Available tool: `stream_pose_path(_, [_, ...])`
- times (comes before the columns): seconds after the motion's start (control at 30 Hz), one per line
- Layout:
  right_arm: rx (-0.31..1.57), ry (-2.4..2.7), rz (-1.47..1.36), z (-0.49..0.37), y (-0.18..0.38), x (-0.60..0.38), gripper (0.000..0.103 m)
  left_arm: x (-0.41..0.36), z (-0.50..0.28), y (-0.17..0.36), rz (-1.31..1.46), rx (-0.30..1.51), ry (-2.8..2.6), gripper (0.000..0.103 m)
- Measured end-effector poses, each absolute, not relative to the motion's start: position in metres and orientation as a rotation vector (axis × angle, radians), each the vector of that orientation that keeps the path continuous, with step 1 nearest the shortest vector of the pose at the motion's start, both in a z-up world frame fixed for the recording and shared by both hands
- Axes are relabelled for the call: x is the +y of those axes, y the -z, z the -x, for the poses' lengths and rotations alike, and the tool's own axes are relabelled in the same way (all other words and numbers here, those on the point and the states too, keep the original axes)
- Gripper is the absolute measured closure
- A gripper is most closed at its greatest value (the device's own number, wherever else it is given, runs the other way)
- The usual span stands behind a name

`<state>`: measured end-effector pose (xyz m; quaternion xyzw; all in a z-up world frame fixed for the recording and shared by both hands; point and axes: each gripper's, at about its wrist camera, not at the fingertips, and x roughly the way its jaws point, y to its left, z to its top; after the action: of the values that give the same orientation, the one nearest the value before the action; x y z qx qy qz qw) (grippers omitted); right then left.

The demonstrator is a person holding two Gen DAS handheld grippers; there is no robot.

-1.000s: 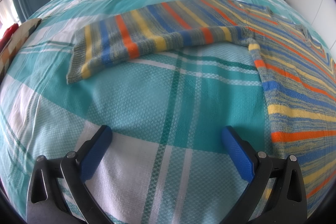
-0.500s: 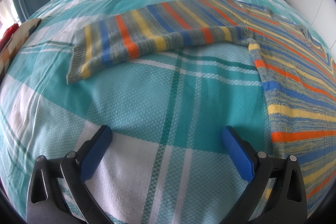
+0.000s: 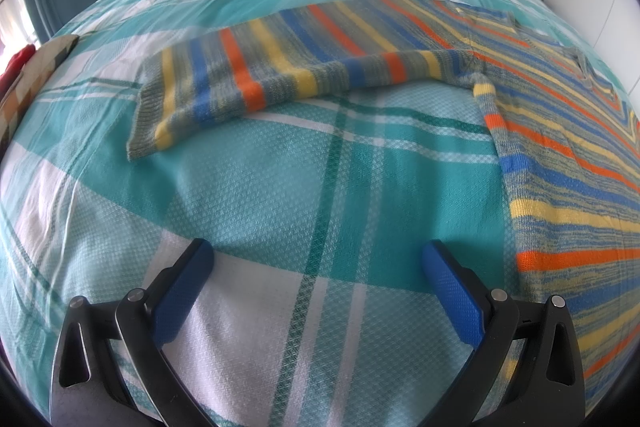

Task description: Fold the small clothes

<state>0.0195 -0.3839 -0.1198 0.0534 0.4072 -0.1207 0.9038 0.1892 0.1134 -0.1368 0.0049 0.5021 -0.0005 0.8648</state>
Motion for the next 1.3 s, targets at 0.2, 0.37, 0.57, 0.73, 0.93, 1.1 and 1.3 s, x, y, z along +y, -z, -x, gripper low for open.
stream_pose_path(0.2, [0.841, 0.249, -0.110, -0.019, 0.120, -0.384, 0.000, 0.113, -0.189, 0.137, -0.010, 1.052, 0.001, 0.000])
stream_pose_path(0.37, [0.843, 0.250, -0.106, -0.020, 0.120, -0.384, 0.000, 0.113, -0.189, 0.136, -0.013, 1.053, 0.005, 0.000])
stream_pose_path(0.57, [0.820, 0.154, -0.199, -0.013, 0.082, -0.415, 0.001, 0.123, -0.176, 0.107, 0.085, 0.954, 0.066, 0.001])
stream_pose_path(0.73, [0.734, 0.169, -0.375, -0.015, 0.036, -0.503, 0.001, 0.134, -0.162, 0.083, 0.120, 0.795, 0.013, 0.001])
stream_pose_path(0.93, [0.702, 0.215, -0.843, -0.029, 0.057, -0.623, 0.015, 0.148, -0.164, 0.083, 0.210, 0.768, -0.011, 0.001])
stream_pose_path(1.1, [0.785, 0.223, -1.002, -0.046, 0.096, -0.656, 0.031, 0.148, -0.164, 0.091, 0.202, 0.803, -0.047, 0.001])
stream_pose_path(1.3, [0.873, 0.208, -0.982, -0.063, 0.112, -0.651, 0.055, 0.141, -0.167, 0.098, 0.170, 0.821, -0.062, 0.001])
